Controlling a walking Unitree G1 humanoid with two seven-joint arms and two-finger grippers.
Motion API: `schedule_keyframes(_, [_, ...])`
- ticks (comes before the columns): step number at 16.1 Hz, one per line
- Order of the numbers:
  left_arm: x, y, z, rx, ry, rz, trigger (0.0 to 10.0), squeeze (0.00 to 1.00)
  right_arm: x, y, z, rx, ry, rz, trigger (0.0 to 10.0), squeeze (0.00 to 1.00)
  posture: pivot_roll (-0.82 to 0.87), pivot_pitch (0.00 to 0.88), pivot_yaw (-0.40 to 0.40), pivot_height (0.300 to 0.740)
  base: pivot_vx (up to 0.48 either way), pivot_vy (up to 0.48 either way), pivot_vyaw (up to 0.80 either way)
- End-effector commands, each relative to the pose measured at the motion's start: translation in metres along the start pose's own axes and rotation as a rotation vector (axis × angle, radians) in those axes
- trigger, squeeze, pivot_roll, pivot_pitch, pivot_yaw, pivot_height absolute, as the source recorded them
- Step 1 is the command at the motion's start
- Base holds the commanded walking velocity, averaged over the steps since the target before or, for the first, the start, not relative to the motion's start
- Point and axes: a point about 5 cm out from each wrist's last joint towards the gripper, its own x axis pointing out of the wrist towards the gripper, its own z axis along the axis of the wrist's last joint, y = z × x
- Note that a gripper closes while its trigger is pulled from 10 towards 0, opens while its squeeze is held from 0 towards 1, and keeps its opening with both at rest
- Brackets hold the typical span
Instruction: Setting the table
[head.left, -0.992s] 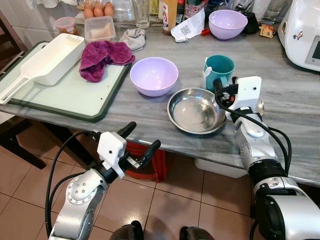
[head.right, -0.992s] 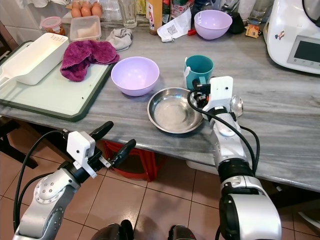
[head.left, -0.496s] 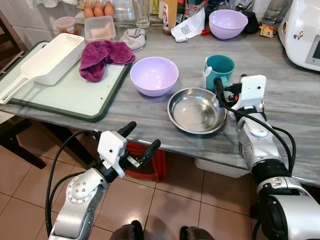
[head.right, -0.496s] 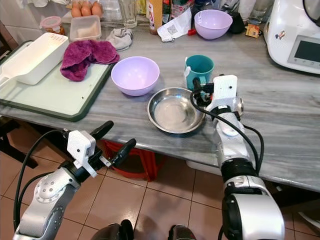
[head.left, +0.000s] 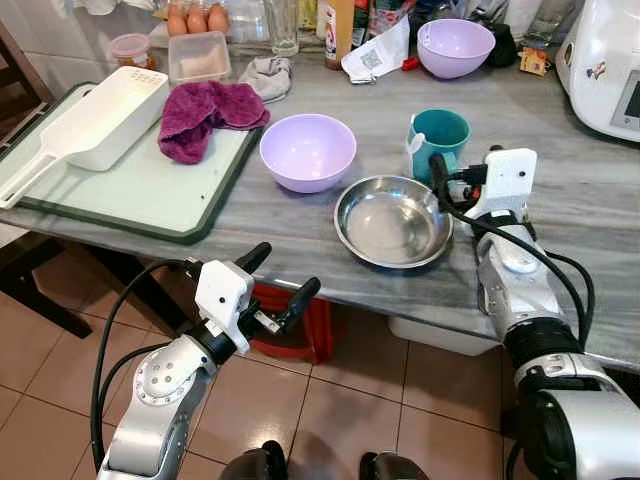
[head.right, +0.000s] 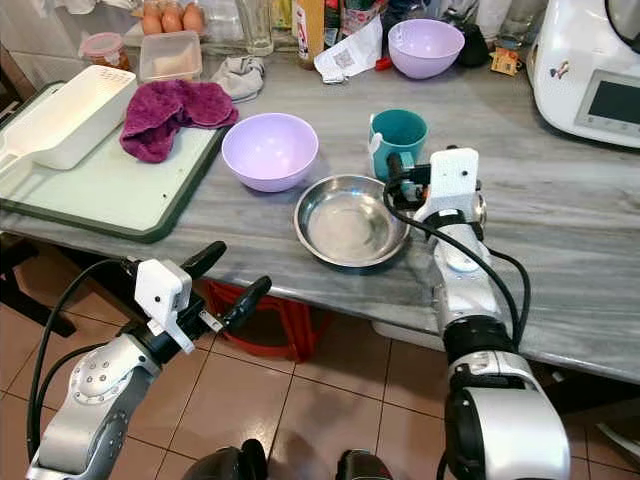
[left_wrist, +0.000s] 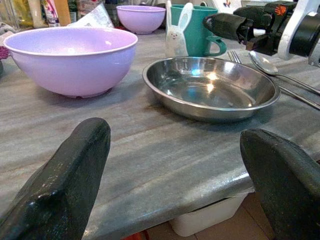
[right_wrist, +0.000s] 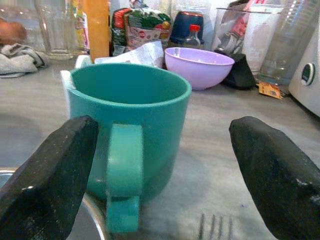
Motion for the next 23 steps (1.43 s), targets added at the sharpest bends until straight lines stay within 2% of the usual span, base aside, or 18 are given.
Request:
schedule_keyframes(1, [0.000, 0.000, 0.004, 0.020, -0.003, -0.004, 10.0, 0.00, 0.002, 0.008, 0.008, -0.004, -0.048, 0.039, 10.0, 1.00, -0.08, 0.208, 0.029, 0.740, 0.000, 0.000, 0.00])
schedule_keyframes(2, [0.000, 0.000, 0.004, 0.026, -0.002, 0.003, 10.0, 0.00, 0.003, 0.013, 0.011, -0.007, -0.067, 0.054, 10.0, 0.94, -0.08, 0.208, 0.029, 0.740, 0.000, 0.000, 0.00])
schedule_keyframes(3, [0.000, 0.001, 0.004, 0.031, -0.004, 0.011, 10.0, 0.00, 0.004, 0.020, 0.015, 0.006, -0.092, 0.075, 10.0, 0.00, -0.08, 0.208, 0.029, 0.740, 0.000, 0.000, 0.00])
schedule_keyframes(6, [0.000, 0.002, 0.004, 0.039, -0.008, 0.023, 10.0, 0.00, 0.006, 0.035, 0.029, 0.053, -0.150, 0.098, 10.0, 0.00, -0.08, 0.208, 0.029, 0.740, 0.000, 0.000, 0.00])
schedule_keyframes(7, [0.000, 0.003, 0.004, 0.043, -0.017, 0.041, 10.0, 0.00, 0.005, 0.045, 0.036, 0.075, -0.186, 0.131, 10.0, 0.00, -0.08, 0.203, 0.026, 0.740, 0.000, 0.000, 0.00])
schedule_keyframes(10, [0.001, 0.007, 0.007, 0.054, -0.045, 0.088, 10.0, 0.00, 0.000, 0.060, 0.041, 0.072, -0.209, 0.176, 10.0, 0.00, -0.08, 0.203, 0.024, 0.740, 0.000, 0.000, 0.00])
schedule_keyframes(14, [0.008, 0.018, 0.010, 0.086, -0.084, 0.248, 10.0, 0.00, -0.008, 0.079, 0.041, -0.018, -0.198, 0.208, 10.0, 0.00, -0.09, 0.203, 0.015, 0.740, 0.000, 0.000, 0.00])
schedule_keyframes(15, [0.011, 0.021, 0.010, 0.095, -0.085, 0.307, 10.0, 0.00, -0.011, 0.088, 0.040, 0.024, -0.181, 0.268, 10.0, 0.00, -0.09, 0.202, 0.013, 0.740, 0.000, 0.000, 0.00])
schedule_keyframes(18, [0.015, 0.029, 0.010, 0.118, -0.079, 0.423, 10.0, 0.00, -0.017, 0.092, 0.038, -0.004, -0.155, 0.267, 10.0, 0.00, -0.09, 0.202, 0.004, 0.740, 0.000, 0.000, 0.00])
schedule_keyframes(20, [0.013, 0.034, 0.009, 0.126, -0.073, 0.480, 10.0, 0.00, -0.022, 0.091, 0.031, 0.018, -0.094, 0.266, 10.0, 0.00, -0.10, 0.203, 0.003, 0.740, 0.000, 0.000, 0.00])
schedule_keyframes(23, [0.012, 0.039, 0.009, 0.130, -0.074, 0.508, 10.0, 0.00, -0.027, 0.087, 0.033, 0.021, -0.125, 0.259, 10.0, 0.00, -0.10, 0.204, 0.002, 0.740, 0.000, 0.000, 0.00])
